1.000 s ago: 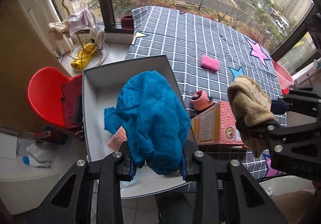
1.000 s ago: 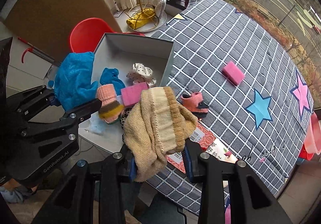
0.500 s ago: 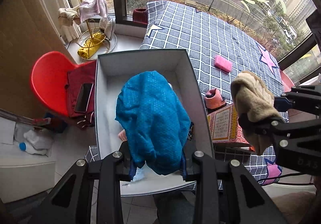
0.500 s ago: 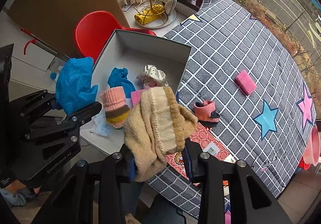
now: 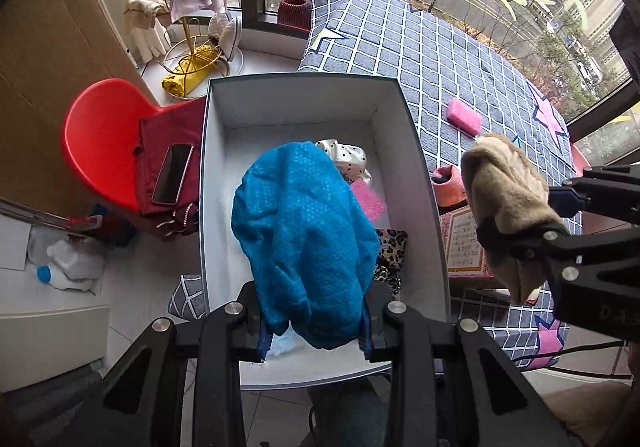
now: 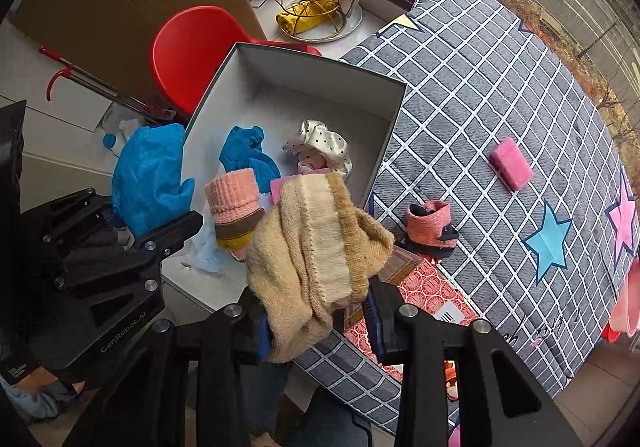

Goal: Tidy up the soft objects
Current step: 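Carry the blue cloth and beige sock with both grippers over the white box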

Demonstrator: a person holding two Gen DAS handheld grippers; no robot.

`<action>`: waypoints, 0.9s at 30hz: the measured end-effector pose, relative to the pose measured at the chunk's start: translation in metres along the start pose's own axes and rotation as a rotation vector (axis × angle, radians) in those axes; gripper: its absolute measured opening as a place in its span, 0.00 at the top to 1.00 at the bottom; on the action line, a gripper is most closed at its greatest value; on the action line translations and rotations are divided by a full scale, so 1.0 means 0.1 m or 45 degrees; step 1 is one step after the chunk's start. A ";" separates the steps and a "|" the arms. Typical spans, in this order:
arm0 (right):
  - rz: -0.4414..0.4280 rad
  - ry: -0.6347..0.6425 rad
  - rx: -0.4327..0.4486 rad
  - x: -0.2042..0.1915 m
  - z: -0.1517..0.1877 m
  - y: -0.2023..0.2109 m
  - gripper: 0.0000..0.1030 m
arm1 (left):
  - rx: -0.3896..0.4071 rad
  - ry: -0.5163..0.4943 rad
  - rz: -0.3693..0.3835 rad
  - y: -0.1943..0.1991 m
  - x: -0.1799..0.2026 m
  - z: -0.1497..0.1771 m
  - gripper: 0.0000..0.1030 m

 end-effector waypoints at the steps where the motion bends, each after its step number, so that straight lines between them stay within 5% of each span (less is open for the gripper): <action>1: -0.002 0.000 -0.003 0.00 -0.01 -0.01 0.64 | -0.003 -0.001 0.000 -0.01 0.00 0.00 0.66; 27: -0.021 -0.032 -0.067 0.08 -0.22 -0.26 0.64 | -0.083 0.024 -0.004 -0.23 -0.05 -0.02 0.66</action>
Point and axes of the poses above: each gripper's, at about its wrist camera, not at the fingertips, and y roughly against the way its jaws point, x to its right, z to its underside, the point moved 2 cm from there along -y, roughly the way its jaws point, and after that the axes turned 15 degrees about -z, right-handed, at the moved point
